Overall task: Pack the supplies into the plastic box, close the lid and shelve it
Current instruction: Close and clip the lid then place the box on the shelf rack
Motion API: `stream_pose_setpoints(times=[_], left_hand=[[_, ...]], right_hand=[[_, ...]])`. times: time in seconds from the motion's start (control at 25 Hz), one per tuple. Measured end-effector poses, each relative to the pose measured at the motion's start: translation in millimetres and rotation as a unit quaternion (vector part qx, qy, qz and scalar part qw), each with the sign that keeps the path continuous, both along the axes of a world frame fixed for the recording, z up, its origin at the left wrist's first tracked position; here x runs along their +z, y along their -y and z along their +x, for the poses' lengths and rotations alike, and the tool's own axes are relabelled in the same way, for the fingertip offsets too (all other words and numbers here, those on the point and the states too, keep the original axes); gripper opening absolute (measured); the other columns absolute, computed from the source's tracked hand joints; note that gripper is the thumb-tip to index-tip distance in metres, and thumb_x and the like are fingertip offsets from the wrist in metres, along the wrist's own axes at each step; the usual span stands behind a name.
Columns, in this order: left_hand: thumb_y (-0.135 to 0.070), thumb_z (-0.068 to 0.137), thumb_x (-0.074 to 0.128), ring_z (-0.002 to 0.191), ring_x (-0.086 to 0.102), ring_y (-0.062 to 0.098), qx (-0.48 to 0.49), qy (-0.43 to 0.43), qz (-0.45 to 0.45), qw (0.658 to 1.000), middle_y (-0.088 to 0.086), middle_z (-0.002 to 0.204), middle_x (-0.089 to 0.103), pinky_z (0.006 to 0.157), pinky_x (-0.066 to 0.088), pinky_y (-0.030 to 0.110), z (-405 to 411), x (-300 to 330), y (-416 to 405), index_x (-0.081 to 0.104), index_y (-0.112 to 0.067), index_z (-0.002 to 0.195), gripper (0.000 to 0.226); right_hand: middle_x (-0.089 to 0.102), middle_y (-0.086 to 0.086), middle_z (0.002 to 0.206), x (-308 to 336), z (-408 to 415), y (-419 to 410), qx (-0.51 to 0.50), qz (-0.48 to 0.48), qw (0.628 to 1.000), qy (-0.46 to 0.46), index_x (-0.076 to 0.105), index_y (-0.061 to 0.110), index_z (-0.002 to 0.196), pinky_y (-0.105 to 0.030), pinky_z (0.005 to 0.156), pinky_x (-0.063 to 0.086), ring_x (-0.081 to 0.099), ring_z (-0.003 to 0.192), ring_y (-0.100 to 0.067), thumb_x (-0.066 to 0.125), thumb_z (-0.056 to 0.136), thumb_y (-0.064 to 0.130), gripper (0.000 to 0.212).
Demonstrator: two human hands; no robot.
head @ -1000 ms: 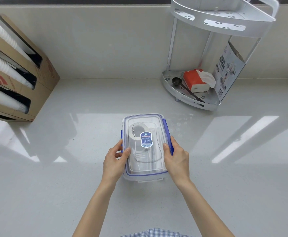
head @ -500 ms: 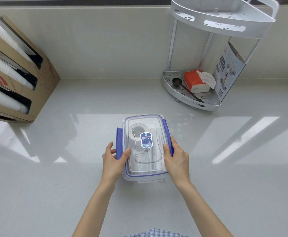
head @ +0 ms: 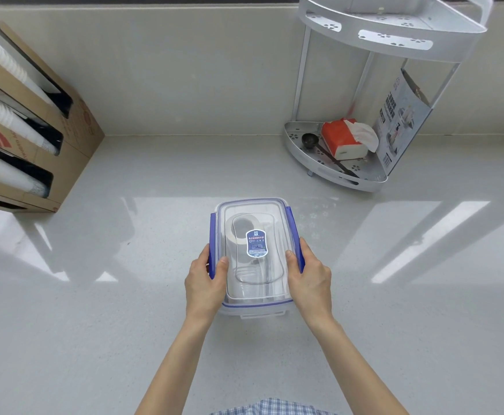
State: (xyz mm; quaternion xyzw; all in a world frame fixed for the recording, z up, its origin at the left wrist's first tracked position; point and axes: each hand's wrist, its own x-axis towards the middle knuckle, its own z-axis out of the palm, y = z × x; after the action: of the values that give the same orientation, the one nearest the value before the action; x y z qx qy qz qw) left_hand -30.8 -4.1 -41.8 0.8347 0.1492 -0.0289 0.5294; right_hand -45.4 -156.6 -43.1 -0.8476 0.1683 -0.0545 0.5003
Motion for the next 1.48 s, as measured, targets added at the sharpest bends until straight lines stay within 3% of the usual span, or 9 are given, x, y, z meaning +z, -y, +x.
stream_pose_setpoints(times=[0.16, 0.28, 0.6, 0.76, 0.88, 0.96, 1.2, 1.28, 1.48], left_hand=[[-0.015, 0.091, 0.044, 0.096, 0.045, 0.017, 0.0, 0.017, 0.013, 1.0, 0.013, 0.121, 0.05, 0.087, 0.034, 0.023, 2, 6, 11, 0.042, -0.01, 0.131, 0.04], [-0.017, 0.091, 0.047, 0.095, 0.045, 0.015, -0.013, 0.008, 0.003, 1.0, 0.013, 0.124, 0.05, 0.086, 0.035, 0.025, 5, 7, 7, 0.043, -0.011, 0.129, 0.039], [-0.024, 0.087, 0.054, 0.099, 0.054, 0.021, -0.005, -0.027, -0.083, 0.996, 0.002, 0.119, 0.052, 0.084, 0.047, 0.034, 5, 5, -2, 0.042, -0.021, 0.129, 0.044], [-0.025, 0.086, 0.056, 0.1, 0.054, 0.021, -0.008, -0.045, -0.125, 0.991, -0.001, 0.113, 0.049, 0.083, 0.048, 0.035, 4, 8, -5, 0.04, -0.023, 0.131, 0.048], [-0.022, 0.085, 0.059, 0.094, 0.057, 0.021, -0.01, -0.056, -0.151, 0.987, 0.001, 0.113, 0.052, 0.071, 0.05, 0.028, 1, 10, -5, 0.043, -0.023, 0.129, 0.047], [-0.022, 0.084, 0.06, 0.093, 0.06, 0.022, -0.011, -0.066, -0.178, 0.982, 0.003, 0.116, 0.054, 0.072, 0.053, 0.031, 1, 11, -7, 0.046, -0.024, 0.126, 0.045], [-0.017, 0.085, 0.058, 0.087, 0.06, 0.013, -0.042, -0.057, -0.26, 0.963, 0.009, 0.123, 0.055, 0.068, 0.054, 0.028, 10, 33, -3, 0.048, -0.017, 0.124, 0.04], [-0.015, 0.085, 0.058, 0.088, 0.06, 0.013, -0.051, -0.043, -0.27, 0.961, 0.009, 0.126, 0.054, 0.067, 0.053, 0.028, 18, 44, 0, 0.047, -0.015, 0.123, 0.04], [-0.013, 0.084, 0.06, 0.086, 0.062, 0.011, -0.086, 0.003, -0.278, 0.957, 0.008, 0.123, 0.058, 0.054, 0.055, 0.016, 43, 84, 9, 0.046, -0.015, 0.119, 0.038]], right_hand=[[0.058, -0.001, 0.088, 2, -1, 0, -0.007, -0.003, 1.0, 0.004, 0.038, 0.012, 0.137, -0.012, 0.065, 0.036, 0.053, 0.073, -0.017, 0.043, 0.095, 0.023, 0.044], [0.064, -0.007, 0.099, 3, -2, 0, -0.012, -0.003, 1.0, 0.0, 0.037, 0.012, 0.137, -0.012, 0.07, 0.038, 0.054, 0.079, -0.015, 0.044, 0.094, 0.023, 0.045], [0.055, -0.005, 0.129, 5, -3, 5, -0.022, 0.05, 0.998, -0.031, 0.038, 0.02, 0.135, -0.037, 0.1, 0.045, 0.054, 0.112, -0.022, 0.051, 0.09, 0.031, 0.048], [0.053, -0.003, 0.123, 6, -10, 13, -0.004, 0.051, 0.994, -0.097, 0.033, 0.023, 0.136, -0.041, 0.092, 0.05, 0.056, 0.103, -0.021, 0.055, 0.086, 0.039, 0.057], [0.054, 0.001, 0.106, 10, -16, 21, 0.013, 0.066, 0.993, -0.101, 0.041, 0.021, 0.132, -0.018, 0.07, 0.046, 0.055, 0.091, -0.016, 0.056, 0.087, 0.033, 0.049], [0.055, 0.001, 0.099, 16, -17, 24, 0.018, 0.061, 0.994, -0.092, 0.046, 0.02, 0.129, -0.009, 0.061, 0.039, 0.054, 0.085, -0.015, 0.056, 0.088, 0.03, 0.044], [0.067, -0.018, 0.102, 47, -8, 39, 0.015, 0.067, 0.996, -0.053, 0.06, 0.021, 0.112, -0.022, 0.065, 0.042, 0.056, 0.082, -0.028, 0.055, 0.087, 0.03, 0.027], [0.068, -0.017, 0.101, 59, -1, 45, 0.014, 0.067, 0.997, -0.042, 0.062, 0.022, 0.108, -0.028, 0.07, 0.042, 0.059, 0.089, -0.032, 0.056, 0.086, 0.03, 0.024], [0.071, -0.012, 0.096, 96, 22, 63, 0.031, 0.051, 0.998, 0.021, 0.064, 0.031, 0.094, -0.032, 0.075, 0.046, 0.06, 0.084, -0.026, 0.058, 0.085, 0.029, 0.011]])
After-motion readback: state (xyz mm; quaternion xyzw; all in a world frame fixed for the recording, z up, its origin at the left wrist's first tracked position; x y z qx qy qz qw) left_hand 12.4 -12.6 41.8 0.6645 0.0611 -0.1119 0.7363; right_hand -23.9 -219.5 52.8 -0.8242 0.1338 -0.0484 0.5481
